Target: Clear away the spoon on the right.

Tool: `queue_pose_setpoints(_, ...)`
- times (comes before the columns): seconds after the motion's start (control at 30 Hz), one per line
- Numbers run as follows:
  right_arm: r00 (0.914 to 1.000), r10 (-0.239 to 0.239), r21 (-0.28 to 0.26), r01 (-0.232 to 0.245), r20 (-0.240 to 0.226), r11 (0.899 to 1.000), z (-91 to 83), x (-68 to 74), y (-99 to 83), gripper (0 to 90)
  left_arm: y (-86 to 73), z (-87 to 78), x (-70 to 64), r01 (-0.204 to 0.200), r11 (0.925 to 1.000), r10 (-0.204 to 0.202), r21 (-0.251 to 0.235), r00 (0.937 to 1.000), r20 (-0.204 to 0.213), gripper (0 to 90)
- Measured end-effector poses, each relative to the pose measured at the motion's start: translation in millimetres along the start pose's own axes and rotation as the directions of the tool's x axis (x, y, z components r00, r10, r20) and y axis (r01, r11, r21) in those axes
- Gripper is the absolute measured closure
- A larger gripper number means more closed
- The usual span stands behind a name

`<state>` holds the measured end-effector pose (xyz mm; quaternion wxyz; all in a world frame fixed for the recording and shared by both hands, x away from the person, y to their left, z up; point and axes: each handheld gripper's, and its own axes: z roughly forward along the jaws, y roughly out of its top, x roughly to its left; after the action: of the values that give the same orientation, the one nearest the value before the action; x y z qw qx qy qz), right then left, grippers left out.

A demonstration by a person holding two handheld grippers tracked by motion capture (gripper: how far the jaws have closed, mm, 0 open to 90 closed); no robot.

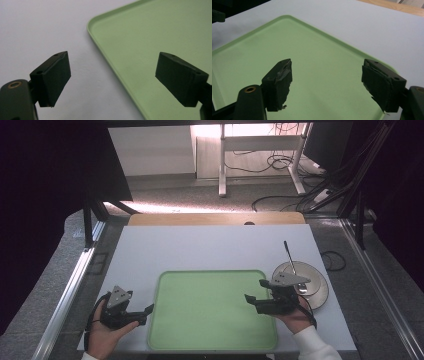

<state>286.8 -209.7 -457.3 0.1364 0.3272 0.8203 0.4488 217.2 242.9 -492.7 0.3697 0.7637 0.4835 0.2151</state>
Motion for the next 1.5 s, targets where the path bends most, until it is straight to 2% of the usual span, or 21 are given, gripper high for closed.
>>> queue_pose_setpoints(0.1, 1.0000, -0.002, 0.017, 0.002, 0.007, 1.000, 2.8, -0.2, -0.5, 24.7, -3.6, 4.0, 2.3, 0.022, 0.9997, -0.022, 0.010, 0.9998, 0.004, 12.8)
queue_pose_setpoints(0.23, 0.9999, 0.000, 0.027, -0.001, 0.011, 1.000, 3.8, 0.1, -0.9, 24.7, -7.3, 7.5, 2.3, 0.028, 0.9995, -0.028, 0.016, 0.9996, -0.010, 13.1)
queue_pose_setpoints(0.43, 0.9999, -0.001, 0.027, 0.000, 0.012, 1.000, 3.8, 2.0, -0.2, 24.7, -10.3, 6.7, 1.4, 0.037, 0.9993, -0.037, 0.000, 0.9992, -0.013, 13.7)
queue_pose_setpoints(0.73, 0.9999, -0.002, 0.048, 0.002, 0.014, 0.999, 8.1, 4.8, -1.9, 24.8, -8.9, 12.0, 2.5, 0.043, 0.9991, -0.043, -0.002, 0.9991, 0.004, 14.1)
queue_pose_setpoints(0.8, 0.9998, -0.004, 0.051, 0.003, 0.017, 0.999, 7.8, 4.9, -2.5, 25.0, -7.9, 12.3, 1.9, 0.033, 0.9994, -0.033, -0.003, 0.9994, 0.006, 14.1)
queue_pose_setpoints(1.17, 0.9999, 0.014, 0.025, -0.014, 0.009, 1.000, 2.7, 2.0, 6.2, 27.6, -5.5, 14.6, 2.0, 0.032, 0.9995, -0.032, -0.004, 0.9995, 0.009, 14.1)
queue_pose_setpoints(1.33, 1.0000, 0.004, 0.018, -0.004, 0.004, 1.000, 3.6, 1.9, 11.8, 27.6, -6.7, 15.7, 1.7, 0.020, 0.9998, -0.020, 0.003, 0.9998, 0.005, 14.1)
queue_pose_setpoints(1.5, 1.0000, 0.003, 0.014, -0.003, -0.005, 1.000, 4.2, 1.1, 17.2, 27.7, -7.8, 14.2, 1.7, 0.030, 0.9996, -0.030, -0.001, 0.9996, 0.004, 14.1)
